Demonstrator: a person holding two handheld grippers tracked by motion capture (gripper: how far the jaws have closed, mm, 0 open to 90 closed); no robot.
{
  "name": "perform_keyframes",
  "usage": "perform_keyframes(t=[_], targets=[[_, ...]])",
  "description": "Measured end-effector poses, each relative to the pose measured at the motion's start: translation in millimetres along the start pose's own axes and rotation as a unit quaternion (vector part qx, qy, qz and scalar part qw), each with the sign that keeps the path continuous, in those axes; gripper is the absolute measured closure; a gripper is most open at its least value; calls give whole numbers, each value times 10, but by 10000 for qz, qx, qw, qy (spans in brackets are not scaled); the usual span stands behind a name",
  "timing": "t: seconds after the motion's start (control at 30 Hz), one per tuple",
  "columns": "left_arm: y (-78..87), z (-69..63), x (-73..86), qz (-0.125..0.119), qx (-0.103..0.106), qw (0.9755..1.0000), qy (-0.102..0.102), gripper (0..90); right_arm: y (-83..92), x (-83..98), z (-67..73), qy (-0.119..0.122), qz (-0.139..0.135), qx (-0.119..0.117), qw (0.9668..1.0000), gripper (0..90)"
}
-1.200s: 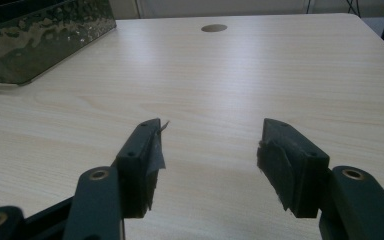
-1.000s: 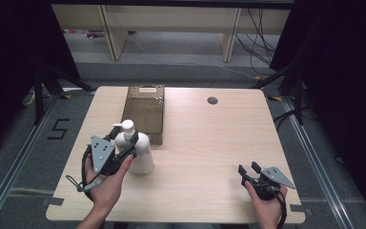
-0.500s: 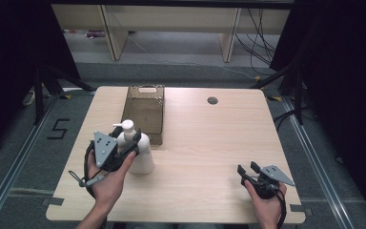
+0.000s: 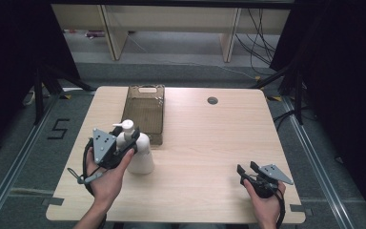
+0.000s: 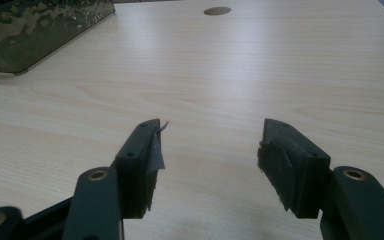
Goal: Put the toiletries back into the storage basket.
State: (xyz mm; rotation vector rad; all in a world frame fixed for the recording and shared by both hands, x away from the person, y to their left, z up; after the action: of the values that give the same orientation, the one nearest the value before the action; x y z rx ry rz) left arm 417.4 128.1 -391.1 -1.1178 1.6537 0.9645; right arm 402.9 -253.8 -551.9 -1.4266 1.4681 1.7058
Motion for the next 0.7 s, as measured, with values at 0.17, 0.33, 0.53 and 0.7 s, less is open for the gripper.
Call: perform_keyframes(t=[0.17, 0.33, 0.53, 0.7], targets=[[-22, -10, 12, -20, -69, 10000, 14, 537, 1, 0, -1, 3, -1, -5, 10000, 423], [-31, -3, 13, -46, -133, 9999, 91, 582, 14, 4, 8, 10, 58, -12, 10000, 422], [-29, 1, 0, 58, -130, 9997, 190, 589, -9, -1, 7, 49, 21, 12, 10000, 425], [-35, -28, 10, 25, -97, 9999, 133, 591, 10, 15, 39, -181, 164, 23, 9997, 426]])
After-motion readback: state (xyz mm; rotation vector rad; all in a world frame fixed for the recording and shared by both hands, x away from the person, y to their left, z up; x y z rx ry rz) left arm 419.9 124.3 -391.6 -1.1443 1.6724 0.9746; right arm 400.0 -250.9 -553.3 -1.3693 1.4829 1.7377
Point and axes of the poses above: each handheld gripper's, and its own axes: y roughly backward along the jaws, x roughly out of its underside, z roughly to its left, the point moved 9 cm from there along -y, roughly forward along the jaws, and after that the axes turned 15 degrees about y, right-handed, at the moved point
